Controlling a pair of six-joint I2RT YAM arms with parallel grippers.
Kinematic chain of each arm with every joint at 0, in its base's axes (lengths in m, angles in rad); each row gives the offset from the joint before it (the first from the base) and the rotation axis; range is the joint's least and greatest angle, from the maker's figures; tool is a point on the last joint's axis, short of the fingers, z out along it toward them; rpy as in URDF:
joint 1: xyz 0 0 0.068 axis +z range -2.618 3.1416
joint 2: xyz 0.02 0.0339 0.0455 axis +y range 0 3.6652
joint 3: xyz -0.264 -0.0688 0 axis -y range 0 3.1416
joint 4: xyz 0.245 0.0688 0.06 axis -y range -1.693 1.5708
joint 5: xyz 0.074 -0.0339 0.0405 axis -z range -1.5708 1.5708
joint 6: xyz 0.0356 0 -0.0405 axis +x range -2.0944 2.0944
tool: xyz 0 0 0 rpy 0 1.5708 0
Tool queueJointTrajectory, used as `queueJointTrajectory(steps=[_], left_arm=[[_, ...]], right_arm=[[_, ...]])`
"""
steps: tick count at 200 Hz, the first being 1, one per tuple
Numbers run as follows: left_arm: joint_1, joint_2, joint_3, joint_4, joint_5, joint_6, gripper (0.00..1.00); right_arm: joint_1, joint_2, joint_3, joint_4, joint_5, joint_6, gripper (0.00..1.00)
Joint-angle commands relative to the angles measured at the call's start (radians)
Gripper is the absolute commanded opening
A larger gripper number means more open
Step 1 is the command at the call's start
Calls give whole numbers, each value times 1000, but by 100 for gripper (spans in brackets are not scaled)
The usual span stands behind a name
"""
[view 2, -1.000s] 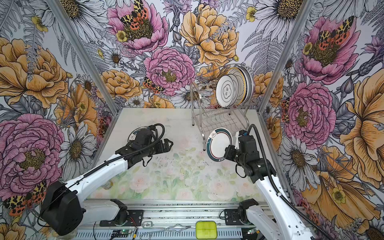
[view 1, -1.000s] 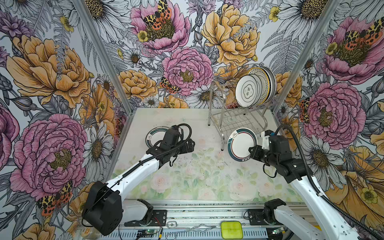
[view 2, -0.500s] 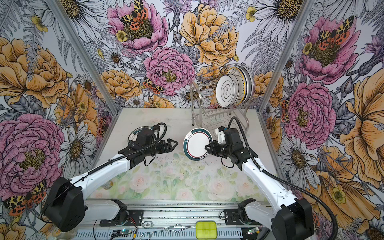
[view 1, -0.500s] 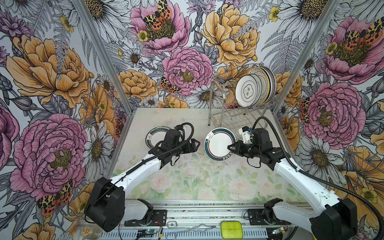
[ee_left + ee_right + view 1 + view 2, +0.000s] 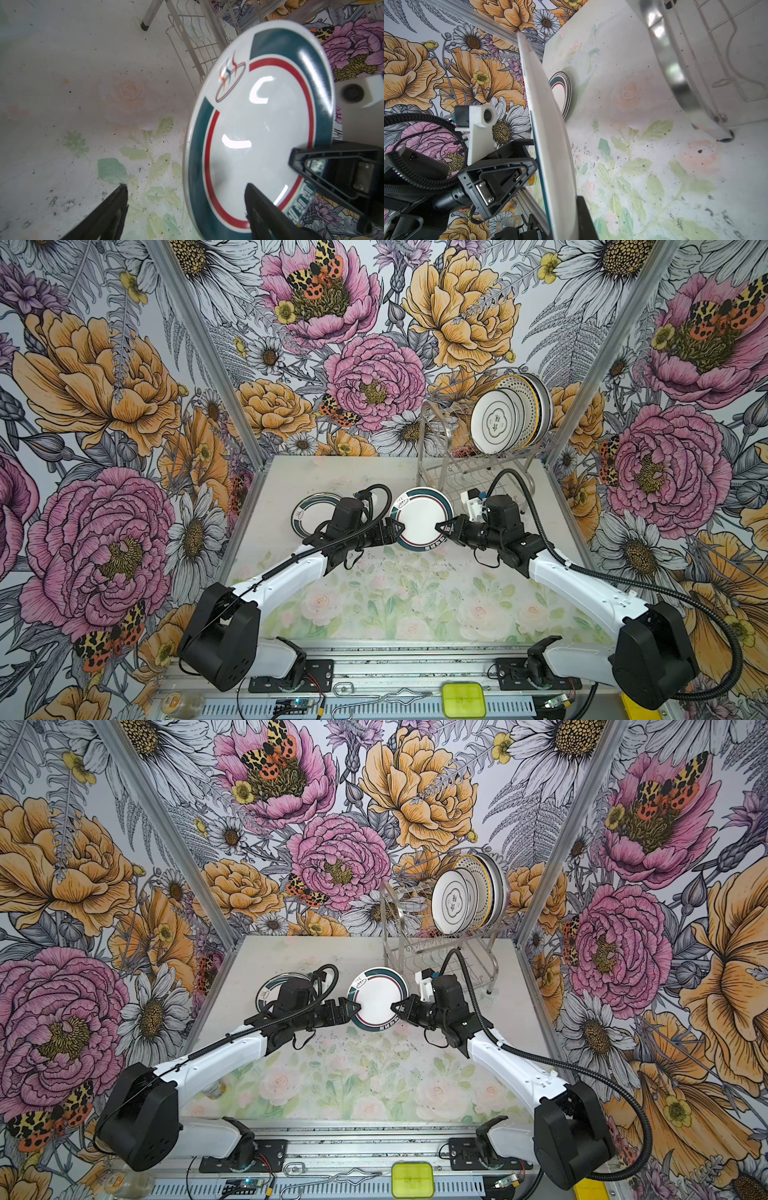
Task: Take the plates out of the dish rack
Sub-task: 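Close the left gripper on the rim, then open and withdraw the right gripper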
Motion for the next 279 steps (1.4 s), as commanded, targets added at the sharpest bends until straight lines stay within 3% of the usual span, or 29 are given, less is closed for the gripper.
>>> queueJointTrajectory(steps=[1,69,107,193,219,235,256,279], left_arm=[[18,-4,-21,76,61,-24,85],[59,2,-59,161,135,-63,60],[67,-1,-77,212,163,-84,53],[97,-20,-122,252,201,-87,13],[106,-13,-127,257,213,-87,5],[107,-14,-128,253,212,-85,0],[120,-26,-128,222,201,-73,0],[162,-56,-137,189,207,-71,0]], right_arm=[[11,10,-19,189,-34,74,0],[30,46,-49,303,-40,125,0],[54,89,-53,341,-32,134,0],[83,149,-47,429,-41,165,0],[91,152,-43,442,-39,164,9],[93,152,-42,447,-39,163,19],[93,141,-41,438,-32,164,39],[93,127,-39,401,-13,156,49]])
